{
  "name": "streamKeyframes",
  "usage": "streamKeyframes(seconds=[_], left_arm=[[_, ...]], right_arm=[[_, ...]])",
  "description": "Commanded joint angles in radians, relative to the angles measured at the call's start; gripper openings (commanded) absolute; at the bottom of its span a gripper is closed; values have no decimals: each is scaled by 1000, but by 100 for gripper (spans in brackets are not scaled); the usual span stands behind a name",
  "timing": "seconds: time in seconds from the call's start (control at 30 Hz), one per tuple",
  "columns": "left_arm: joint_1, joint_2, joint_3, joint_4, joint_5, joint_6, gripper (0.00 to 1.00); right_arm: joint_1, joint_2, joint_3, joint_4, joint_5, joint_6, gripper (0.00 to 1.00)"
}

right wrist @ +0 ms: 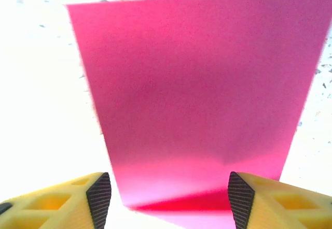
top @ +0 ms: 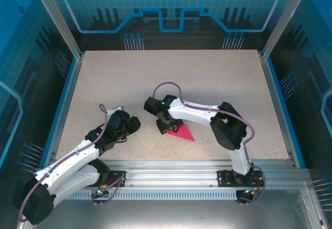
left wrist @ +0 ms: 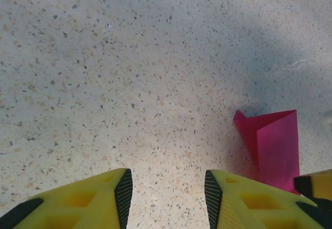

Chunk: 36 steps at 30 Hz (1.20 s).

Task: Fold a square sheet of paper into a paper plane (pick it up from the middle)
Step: Turn over the paper at the center of the table, then fold the wing for the fifth time at the center of the table.

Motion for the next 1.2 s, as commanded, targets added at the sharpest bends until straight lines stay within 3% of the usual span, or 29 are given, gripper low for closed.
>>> streamKeyframes(seconds=[0.0, 0.17, 0.3, 0.37, 0.53, 0.83, 1.17], left_arm=[[9, 5, 15, -3, 28, 14, 46], [9, 23, 27, 30, 60, 27, 56], [9, 42, 54, 43, 97, 20, 73], [9, 36, 75, 49, 115, -4, 86], [9, -16, 142, 23, 104, 0, 98], [8, 80, 278, -55, 27, -27, 98], [8, 190, 382, -49, 38, 17, 98]], right_arm=[[-44, -96, -66, 120, -111, -15, 66], [-92, -158, -114, 163, -149, -31, 67], [-119, -204, -188, 192, -101, -25, 67], [-139, -238, -251, 229, -105, -5, 67], [-148, -304, -334, 251, -70, 32, 67], [-148, -244, -379, 313, -79, 83, 68], [-141, -202, -293, 258, -68, 49, 68]])
